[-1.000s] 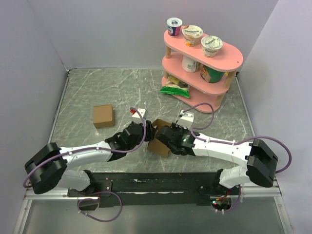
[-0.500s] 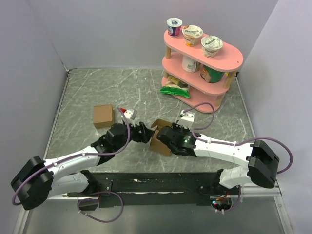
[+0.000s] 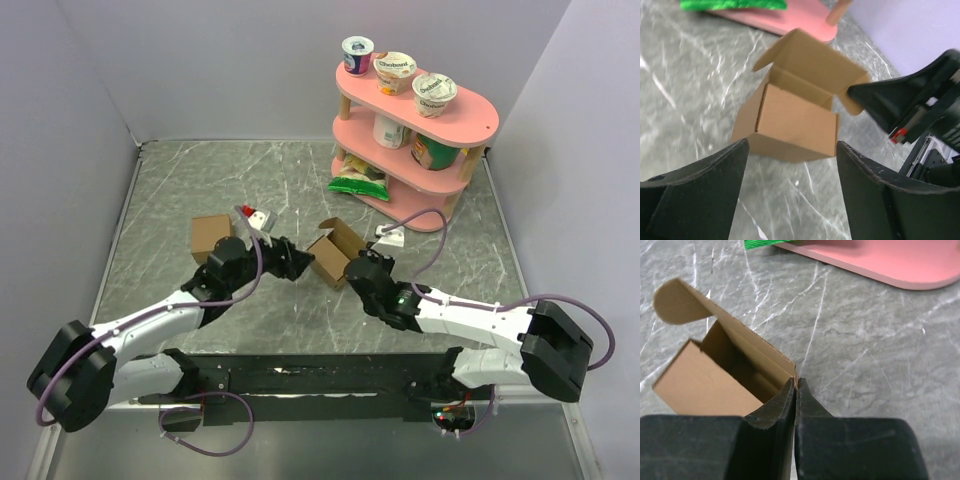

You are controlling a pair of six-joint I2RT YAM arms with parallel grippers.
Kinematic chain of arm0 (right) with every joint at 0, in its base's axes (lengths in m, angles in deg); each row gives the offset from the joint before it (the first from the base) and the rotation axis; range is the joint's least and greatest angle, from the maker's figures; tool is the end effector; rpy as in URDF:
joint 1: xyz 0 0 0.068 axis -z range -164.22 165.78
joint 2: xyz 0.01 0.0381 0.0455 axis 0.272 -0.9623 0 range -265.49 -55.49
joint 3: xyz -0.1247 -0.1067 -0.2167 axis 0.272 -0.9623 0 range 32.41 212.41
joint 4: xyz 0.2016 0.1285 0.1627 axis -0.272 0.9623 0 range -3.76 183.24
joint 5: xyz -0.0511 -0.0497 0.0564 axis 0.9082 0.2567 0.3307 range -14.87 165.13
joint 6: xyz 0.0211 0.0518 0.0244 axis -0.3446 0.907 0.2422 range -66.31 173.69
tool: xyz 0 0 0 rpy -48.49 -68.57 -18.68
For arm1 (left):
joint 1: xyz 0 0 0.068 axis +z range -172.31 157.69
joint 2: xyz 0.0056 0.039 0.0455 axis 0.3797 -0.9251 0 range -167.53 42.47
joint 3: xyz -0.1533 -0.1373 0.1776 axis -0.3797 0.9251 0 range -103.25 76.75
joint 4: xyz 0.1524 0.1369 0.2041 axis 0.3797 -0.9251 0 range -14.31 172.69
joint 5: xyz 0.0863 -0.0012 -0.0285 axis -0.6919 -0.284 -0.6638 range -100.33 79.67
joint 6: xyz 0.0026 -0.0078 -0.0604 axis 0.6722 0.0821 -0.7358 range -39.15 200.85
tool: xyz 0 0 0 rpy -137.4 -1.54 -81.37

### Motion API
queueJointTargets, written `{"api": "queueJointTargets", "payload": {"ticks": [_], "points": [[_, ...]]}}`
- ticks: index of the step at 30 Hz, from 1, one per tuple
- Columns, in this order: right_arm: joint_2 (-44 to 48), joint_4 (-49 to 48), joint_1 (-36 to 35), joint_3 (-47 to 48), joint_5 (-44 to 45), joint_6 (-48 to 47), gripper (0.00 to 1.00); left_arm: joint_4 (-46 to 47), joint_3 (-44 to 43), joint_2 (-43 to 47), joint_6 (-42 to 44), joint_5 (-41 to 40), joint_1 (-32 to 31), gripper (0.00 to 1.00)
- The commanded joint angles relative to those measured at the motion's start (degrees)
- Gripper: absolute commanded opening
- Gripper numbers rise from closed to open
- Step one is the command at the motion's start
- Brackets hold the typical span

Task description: Fold the paper box

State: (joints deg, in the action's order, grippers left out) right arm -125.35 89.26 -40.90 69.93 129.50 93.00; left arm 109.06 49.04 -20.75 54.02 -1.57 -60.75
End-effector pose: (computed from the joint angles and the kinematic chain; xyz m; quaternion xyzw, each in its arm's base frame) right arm 0.1821 0.2098 0.2060 0.0878 0.8129 0.0317 0.5748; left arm 0.2129 -0.1778 0.2188 0.1260 0.7501 -0.3976 0.5132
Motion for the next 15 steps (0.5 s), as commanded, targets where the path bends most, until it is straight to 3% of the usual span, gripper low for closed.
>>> {"api": "queueJointTargets", "payload": {"ticks": [1, 5, 9, 14, 15], "points": [[2.80, -15.59, 2.54, -3.67, -5.13, -10.38, 0.04, 1.59, -5.68, -4.52, 6.60, 4.52, 1.25, 0.77], [3.07, -18.41, 5.09, -4.21, -9.45, -15.31, 0.05, 0.17, -9.91, -9.19, 9.07, 6.10, 3.01, 0.77], [2.98, -19.81, 9.30, -4.56, -16.39, -17.51, 0.04, -4.73, -14.74, -13.68, 10.57, 5.05, 4.07, 0.69], [2.72, -19.29, 9.75, -3.51, -20.61, -20.76, 0.06, 0.52, -8.43, -12.02, 7.50, 4.88, 4.16, 0.70], [2.72, -19.03, 9.67, -3.33, -21.05, -21.29, 0.10, 1.05, -6.59, -11.58, 6.10, 4.17, 4.16, 0.75]]}}
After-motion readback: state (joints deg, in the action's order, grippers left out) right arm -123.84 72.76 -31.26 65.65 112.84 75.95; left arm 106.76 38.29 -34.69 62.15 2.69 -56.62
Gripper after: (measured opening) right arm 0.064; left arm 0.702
